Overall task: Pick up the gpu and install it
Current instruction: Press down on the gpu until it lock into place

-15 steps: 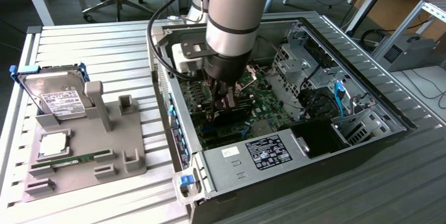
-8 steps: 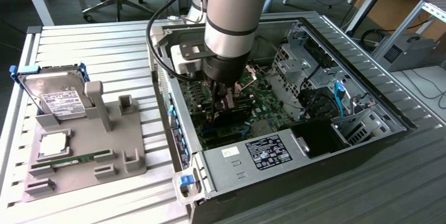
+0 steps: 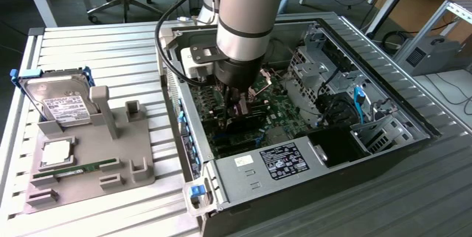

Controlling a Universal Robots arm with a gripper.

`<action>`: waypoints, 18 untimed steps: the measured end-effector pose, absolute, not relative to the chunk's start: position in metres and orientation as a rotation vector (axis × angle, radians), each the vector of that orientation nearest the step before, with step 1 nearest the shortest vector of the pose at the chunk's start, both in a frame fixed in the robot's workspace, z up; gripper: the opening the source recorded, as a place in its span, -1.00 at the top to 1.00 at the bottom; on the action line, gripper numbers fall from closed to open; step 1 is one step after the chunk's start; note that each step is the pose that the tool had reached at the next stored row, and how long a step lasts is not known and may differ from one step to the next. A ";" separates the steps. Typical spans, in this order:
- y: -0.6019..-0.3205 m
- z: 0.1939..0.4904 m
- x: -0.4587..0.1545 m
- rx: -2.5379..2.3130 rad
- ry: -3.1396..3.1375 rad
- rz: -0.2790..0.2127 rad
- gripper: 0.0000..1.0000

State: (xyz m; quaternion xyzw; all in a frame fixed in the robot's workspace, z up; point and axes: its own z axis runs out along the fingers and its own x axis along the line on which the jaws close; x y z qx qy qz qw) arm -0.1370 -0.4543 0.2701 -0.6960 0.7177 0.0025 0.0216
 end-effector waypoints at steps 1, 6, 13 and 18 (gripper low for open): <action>-0.454 0.271 -0.137 -2.157 2.224 0.008 0.79; -0.454 0.276 -0.137 -2.157 2.224 0.007 0.79; -0.454 0.281 -0.137 -2.157 2.224 0.007 0.79; -0.454 0.283 -0.134 -2.157 2.225 0.007 0.79</action>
